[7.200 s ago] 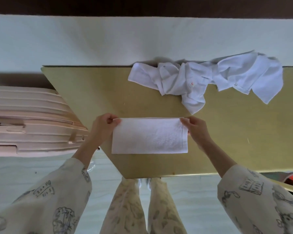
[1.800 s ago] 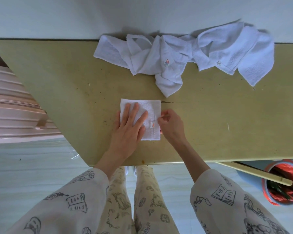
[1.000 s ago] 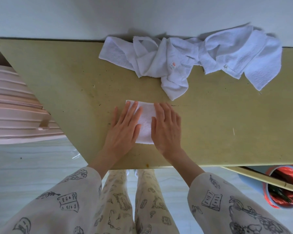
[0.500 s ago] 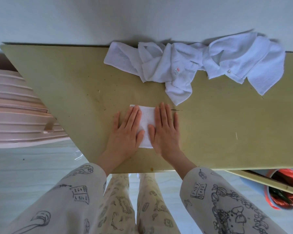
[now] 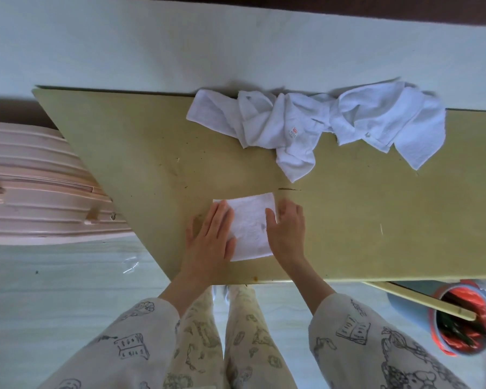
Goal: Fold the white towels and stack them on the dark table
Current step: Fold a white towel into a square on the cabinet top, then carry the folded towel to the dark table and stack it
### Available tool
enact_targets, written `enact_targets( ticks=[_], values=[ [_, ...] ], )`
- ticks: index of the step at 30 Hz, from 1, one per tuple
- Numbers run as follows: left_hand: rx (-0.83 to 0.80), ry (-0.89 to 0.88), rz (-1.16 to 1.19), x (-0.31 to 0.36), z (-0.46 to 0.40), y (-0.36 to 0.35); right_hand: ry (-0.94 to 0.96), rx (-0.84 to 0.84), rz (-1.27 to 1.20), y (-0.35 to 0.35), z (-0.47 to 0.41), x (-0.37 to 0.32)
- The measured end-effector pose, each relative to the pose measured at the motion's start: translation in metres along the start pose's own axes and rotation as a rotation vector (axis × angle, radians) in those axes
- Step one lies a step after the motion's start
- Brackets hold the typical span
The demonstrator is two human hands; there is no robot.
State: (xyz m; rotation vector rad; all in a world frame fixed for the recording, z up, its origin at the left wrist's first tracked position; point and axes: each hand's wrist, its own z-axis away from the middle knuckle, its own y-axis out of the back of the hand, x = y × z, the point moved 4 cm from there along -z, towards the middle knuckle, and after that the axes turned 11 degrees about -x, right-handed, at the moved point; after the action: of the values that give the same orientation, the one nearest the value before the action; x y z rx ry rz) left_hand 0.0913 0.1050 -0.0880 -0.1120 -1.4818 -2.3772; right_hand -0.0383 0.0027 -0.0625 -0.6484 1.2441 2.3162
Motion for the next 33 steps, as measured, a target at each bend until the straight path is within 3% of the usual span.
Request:
enact_targets(
  ticks=[10, 14, 18, 23, 26, 33],
  values=[
    [0.007, -0.046, 0.03, -0.006, 0.005, 0.01, -0.287, -0.228, 0.038, -0.014, -0.022, -0.004],
    [0.018, -0.083, 0.048, -0.009, 0.003, 0.021, -0.321, -0.271, 0.027, -0.017, -0.022, -0.007],
    [0.046, -0.092, 0.101, -0.011, 0.01, 0.029, -0.179, -0.25, -0.013, -0.006, -0.007, -0.016],
    [-0.015, 0.14, 0.255, -0.013, 0.036, 0.047, -0.012, -0.31, -0.129, 0.018, 0.009, -0.04],
    [0.106, 0.267, 0.477, -0.01, 0.071, 0.064, 0.01, -0.445, -0.205, 0.032, 0.019, -0.062],
    [0.435, 0.481, 0.756, -0.017, 0.188, 0.09, 0.331, -0.708, -0.032, 0.038, 0.085, -0.143]
  ],
)
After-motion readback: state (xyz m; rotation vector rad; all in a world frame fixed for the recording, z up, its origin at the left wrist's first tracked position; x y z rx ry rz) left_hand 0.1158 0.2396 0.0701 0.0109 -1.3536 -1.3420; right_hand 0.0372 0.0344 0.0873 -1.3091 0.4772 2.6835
